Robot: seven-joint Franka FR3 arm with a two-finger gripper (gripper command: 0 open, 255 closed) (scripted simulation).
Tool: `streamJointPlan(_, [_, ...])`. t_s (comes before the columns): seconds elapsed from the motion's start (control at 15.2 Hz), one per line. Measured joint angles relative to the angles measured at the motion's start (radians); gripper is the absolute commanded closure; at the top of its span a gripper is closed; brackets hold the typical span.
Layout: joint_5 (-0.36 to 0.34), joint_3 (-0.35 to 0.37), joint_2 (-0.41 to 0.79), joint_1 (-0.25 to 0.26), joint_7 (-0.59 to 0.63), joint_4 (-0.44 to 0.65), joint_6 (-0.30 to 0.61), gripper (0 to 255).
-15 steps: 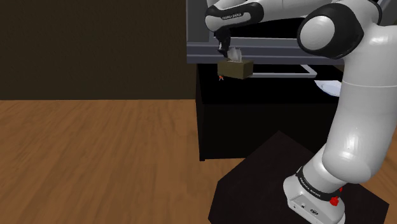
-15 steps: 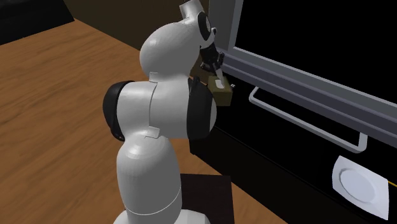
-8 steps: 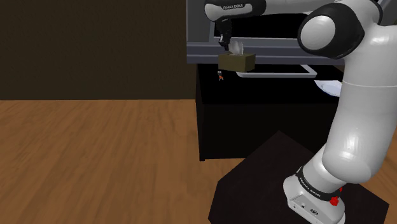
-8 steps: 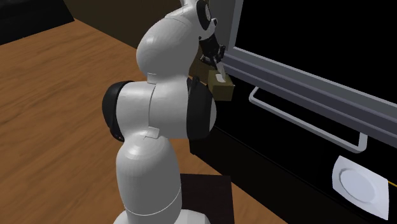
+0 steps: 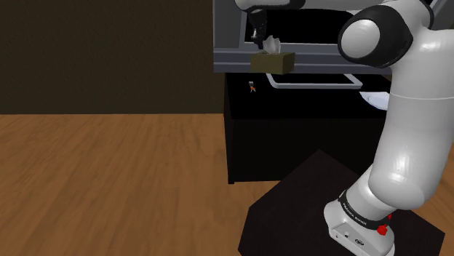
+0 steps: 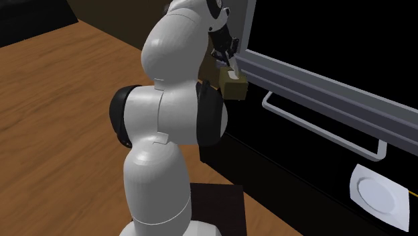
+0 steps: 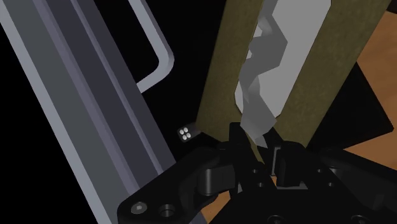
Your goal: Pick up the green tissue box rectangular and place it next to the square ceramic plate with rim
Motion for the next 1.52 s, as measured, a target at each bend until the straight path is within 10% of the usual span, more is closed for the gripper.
streamJointPlan(0.33, [0.004, -0.001, 0.024, 0.001, -0.024, 0.096, -0.068, 255])
streamJointPlan(1.52, [0.008, -0.122, -0.280, -0.207, -0.289, -0.343, 0.186, 255])
